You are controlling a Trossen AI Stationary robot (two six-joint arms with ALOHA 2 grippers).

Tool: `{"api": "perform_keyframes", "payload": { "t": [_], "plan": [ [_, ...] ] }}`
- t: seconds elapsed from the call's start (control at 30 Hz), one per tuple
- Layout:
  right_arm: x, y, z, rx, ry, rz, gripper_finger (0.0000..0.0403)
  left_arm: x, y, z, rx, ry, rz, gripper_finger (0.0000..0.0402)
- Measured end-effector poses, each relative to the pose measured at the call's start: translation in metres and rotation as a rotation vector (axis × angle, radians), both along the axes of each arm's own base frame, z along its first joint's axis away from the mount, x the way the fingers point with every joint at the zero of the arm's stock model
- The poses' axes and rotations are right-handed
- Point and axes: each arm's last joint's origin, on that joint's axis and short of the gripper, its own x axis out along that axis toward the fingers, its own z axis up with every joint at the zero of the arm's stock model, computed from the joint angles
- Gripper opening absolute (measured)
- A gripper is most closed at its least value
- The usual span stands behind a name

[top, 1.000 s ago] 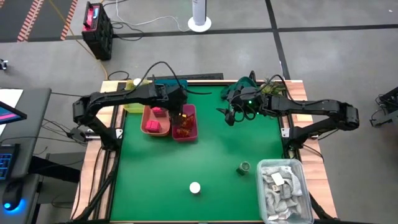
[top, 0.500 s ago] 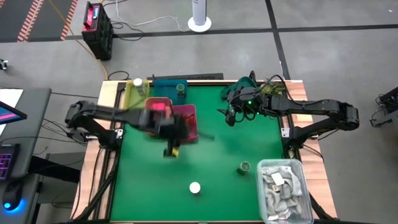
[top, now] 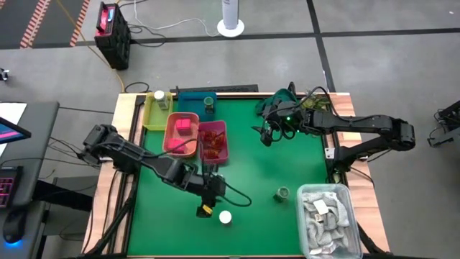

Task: Sort spices by type
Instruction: Put the white seasoning bottle into the yellow bin

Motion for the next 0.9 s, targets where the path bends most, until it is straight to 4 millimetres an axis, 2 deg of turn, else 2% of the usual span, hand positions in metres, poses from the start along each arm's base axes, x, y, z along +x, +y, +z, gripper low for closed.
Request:
{"api": "perform_keyframes", "payload": {
  "t": [0.17,0.33,0.6,0.7,0.9],
  "plan": [
    [-0.001,-0.002,0.0,-0.005,0.002,-0.006,0.0317,0.008,-0.013,-0.009,-0.015,-0.024,-0.097,0.026],
    [-0.001,-0.004,-0.001,-0.029,0.011,-0.045,0.0317,0.016,-0.027,-0.031,0.051,-0.004,-0.196,0.0302],
    [-0.007,-0.014,-0.017,-0.037,0.012,-0.091,0.0317,0.019,-0.033,-0.034,0.018,-0.026,-0.279,0.0312],
    [-0.009,-0.02,-0.018,-0.033,0.015,-0.118,0.0317,0.02,-0.033,-0.036,0.017,-0.031,-0.279,0.0312],
    [-0.009,-0.02,-0.018,-0.028,0.011,-0.117,0.0317,0.022,-0.035,-0.049,0.038,-0.004,-0.293,0.0312]
  ]
}}
